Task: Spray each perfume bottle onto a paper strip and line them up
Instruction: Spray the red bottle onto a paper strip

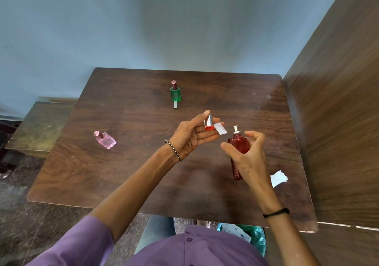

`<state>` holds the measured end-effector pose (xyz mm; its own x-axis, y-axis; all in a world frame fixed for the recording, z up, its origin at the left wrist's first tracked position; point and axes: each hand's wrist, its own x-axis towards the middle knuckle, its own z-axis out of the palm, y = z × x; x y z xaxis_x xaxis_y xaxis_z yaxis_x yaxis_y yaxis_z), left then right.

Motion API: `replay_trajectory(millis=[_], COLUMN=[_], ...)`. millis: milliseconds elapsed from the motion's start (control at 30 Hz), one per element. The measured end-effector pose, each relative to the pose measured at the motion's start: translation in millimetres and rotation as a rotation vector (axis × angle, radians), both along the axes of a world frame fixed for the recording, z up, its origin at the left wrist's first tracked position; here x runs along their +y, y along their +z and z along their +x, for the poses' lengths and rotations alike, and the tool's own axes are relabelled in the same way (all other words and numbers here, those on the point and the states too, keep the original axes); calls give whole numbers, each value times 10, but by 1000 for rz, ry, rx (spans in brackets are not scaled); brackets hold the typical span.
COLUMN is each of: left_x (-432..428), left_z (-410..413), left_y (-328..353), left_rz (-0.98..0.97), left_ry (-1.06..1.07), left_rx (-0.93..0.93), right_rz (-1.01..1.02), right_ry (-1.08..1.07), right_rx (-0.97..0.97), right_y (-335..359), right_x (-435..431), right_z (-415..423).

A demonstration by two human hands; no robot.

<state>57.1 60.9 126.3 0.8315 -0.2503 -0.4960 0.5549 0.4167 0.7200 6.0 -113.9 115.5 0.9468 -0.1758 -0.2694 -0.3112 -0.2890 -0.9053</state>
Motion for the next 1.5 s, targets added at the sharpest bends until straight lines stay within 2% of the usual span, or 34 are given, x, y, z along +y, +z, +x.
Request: replay_trajectory(millis=[100,267,333,400,767,933,1000,1333,1500], left_x=[-17,-43,-44,-46,-64,-121,-132,-107,0], left_z=[-4,-18,-22,-26,-32,-44,-54,-110,-126], left_y=[6,-2,-1,-1,64,130,151,140,67], left_rz=[32,107,129,149,129,124,141,158,247], left_ry=[-13,-15,-1,12,38,24,17,-9,-76], left_rx=[-26,-83,-100,-112,-104,-105,-112,-158,-205], right_rz=[378,1015,1149,1198,558,330,299,410,392], right_ry=[-96,-96,-78,-50,263,273,268,39,49], right_rx=[100,189,218,233,188,157,143,96,133], right_y=[20,131,186,241,330,263,258,256,223], right_x=[-58,-175,-215,-241,-85,43,76,186,211], right_z=[6,-36,-51,-63,-102,-53,-43,-69,-83])
